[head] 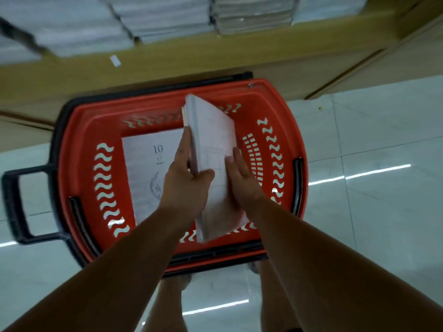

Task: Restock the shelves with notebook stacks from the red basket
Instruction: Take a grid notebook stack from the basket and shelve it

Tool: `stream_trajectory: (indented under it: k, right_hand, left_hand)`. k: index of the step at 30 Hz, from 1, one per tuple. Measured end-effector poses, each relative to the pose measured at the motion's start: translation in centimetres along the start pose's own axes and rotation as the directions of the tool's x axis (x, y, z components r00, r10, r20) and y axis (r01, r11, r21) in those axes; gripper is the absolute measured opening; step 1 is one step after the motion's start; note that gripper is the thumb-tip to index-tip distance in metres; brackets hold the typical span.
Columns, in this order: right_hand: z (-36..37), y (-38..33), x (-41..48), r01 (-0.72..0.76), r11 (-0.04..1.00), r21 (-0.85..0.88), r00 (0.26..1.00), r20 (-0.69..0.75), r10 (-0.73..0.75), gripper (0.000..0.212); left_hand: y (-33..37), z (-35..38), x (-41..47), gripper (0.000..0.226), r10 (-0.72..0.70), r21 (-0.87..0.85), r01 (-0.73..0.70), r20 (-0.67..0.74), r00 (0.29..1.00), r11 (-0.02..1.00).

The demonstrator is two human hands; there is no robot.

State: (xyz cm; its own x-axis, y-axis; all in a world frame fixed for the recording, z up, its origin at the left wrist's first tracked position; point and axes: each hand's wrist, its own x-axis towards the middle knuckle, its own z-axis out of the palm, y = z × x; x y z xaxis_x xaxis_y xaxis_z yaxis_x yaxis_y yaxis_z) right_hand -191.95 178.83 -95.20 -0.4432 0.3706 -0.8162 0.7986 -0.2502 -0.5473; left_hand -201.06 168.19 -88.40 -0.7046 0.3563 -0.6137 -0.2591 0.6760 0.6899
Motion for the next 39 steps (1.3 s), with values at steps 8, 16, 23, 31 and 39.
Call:
stream_trajectory:
  k: [8, 16, 23, 31, 39]
  right_hand:
    - [-0.7, -9.5, -13.2, 0.072, 0.990, 0.121, 0.996, 0.051, -0.078, 0.064]
    - [-5.5, -18.0, -26.0, 0.134, 0.985, 0.110, 0.984, 0.103, -0.146, 0.059]
    - [-11.0, -23.8, -34.6, 0.338, 0.923, 0.182, 0.911, 0.185, -0.370, 0.060]
    - [-16.0, -29.4, -37.2, 0.565, 0.789, 0.242, 0.800, 0.074, -0.595, 0.071]
    - [-18.0, -39.1, -33.6, 0.622, 0.736, 0.267, 0.783, -0.178, -0.597, 0.054]
  left_hand:
    - [9.8, -9.4, -9.6, 0.093, 0.061, -0.110, -0.062, -0.015, 0.998, 0.992]
    - [20.8, -16.3, -20.6, 0.087, 0.157, -0.255, -0.168, -0.064, 0.985, 0.952]
    - [28.7, -20.0, -28.4, 0.076, 0.141, -0.565, -0.157, -0.073, 0.987, 0.810]
    - [34.1, -20.8, -28.5, 0.069, 0.176, -0.567, -0.201, -0.101, 0.979, 0.799]
    - [40.7, -23.3, -18.7, 0.065, 0.353, -0.328, -0.358, -0.078, 0.933, 0.874]
